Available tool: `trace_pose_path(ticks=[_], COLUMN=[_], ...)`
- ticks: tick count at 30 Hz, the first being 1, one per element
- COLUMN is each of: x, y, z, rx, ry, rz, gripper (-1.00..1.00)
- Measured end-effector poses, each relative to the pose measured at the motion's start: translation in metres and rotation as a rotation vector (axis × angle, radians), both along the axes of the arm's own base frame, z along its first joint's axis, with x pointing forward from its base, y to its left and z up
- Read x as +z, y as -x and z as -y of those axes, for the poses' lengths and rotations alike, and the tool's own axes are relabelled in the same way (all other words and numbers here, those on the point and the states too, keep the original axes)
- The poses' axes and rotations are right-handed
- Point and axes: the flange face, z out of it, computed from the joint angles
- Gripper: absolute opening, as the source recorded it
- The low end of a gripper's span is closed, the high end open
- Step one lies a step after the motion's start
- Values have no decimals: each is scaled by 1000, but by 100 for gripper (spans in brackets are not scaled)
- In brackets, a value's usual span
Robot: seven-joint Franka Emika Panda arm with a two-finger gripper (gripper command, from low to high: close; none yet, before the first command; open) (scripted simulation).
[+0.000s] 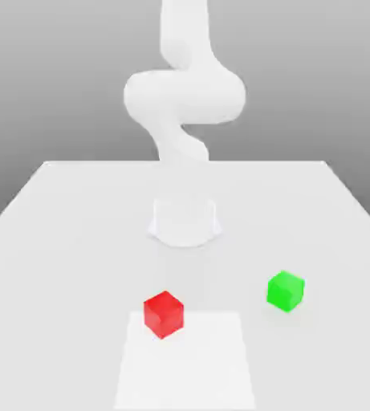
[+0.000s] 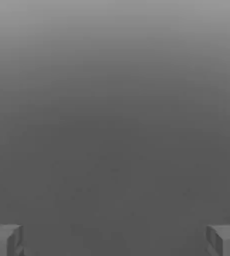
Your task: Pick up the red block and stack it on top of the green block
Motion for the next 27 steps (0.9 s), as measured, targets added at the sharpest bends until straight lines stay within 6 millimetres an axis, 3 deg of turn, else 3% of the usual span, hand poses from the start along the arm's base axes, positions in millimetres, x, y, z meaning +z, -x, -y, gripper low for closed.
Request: trace_pose_path(ticks=[4,9,13,18,24,25,27], x=[-99,-224,-326,-450,-512,-517,-517], y=[-35,-45,-25,27,37,37,37], z=[9,19,26,31,32,32,32], rx=[101,247,388,581,607,607,607], ry=[84,162,203,222,226,225,225], rz=[-150,-335,-490,-674,-699,-699,-699], gripper=[0,0,0,0,0,-100,-100])
